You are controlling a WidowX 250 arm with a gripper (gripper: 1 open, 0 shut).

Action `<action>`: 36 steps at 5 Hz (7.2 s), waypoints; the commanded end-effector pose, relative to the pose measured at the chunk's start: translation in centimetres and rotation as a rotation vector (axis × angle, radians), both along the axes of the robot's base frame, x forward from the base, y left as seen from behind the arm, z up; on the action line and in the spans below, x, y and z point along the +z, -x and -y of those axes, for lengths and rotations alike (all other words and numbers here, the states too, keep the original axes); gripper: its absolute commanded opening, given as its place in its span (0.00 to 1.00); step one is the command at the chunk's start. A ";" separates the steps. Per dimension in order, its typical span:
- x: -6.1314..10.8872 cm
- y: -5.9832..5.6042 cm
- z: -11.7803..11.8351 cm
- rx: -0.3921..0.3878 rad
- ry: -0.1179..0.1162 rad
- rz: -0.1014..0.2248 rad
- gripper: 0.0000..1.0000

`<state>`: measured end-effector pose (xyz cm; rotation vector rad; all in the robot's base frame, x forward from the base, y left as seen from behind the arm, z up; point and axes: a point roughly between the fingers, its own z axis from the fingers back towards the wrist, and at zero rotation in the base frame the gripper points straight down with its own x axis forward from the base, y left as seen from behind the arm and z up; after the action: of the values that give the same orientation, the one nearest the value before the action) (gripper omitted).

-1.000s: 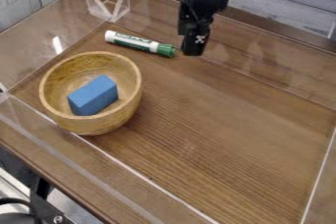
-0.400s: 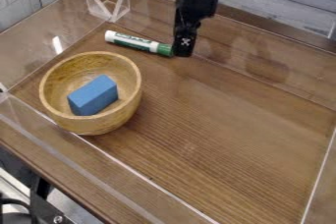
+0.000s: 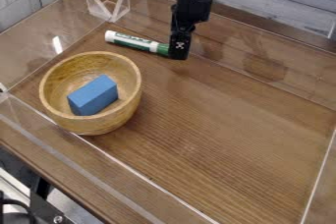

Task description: Put the green marker in the brown bowl

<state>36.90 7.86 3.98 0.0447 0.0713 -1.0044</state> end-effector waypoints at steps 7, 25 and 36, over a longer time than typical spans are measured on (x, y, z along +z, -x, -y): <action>2.5 0.7 -0.5 0.038 0.076 0.078 0.00; 7.8 13.3 -1.0 0.103 0.155 0.176 0.00; 8.3 11.5 2.2 0.387 0.182 0.236 1.00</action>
<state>24.51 5.49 11.03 -0.0466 -0.1769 -0.6024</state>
